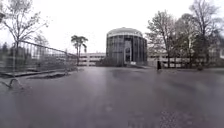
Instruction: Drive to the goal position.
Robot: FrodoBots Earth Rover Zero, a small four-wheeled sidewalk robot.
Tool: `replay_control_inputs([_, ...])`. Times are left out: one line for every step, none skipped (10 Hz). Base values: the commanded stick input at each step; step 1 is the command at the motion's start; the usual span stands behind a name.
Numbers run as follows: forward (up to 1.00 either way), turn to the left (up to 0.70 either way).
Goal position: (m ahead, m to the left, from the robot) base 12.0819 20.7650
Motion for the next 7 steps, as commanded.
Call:
replay_control_inputs([1.0,0.0])
replay_control_inputs([1.0,0.0])
replay_control_inputs([1.0,0.0])
replay_control_inputs([1.0,0.0])
replay_control_inputs([1.0,0.0])
replay_control_inputs([1.0,0.0])
replay_control_inputs([1.0,0.0])
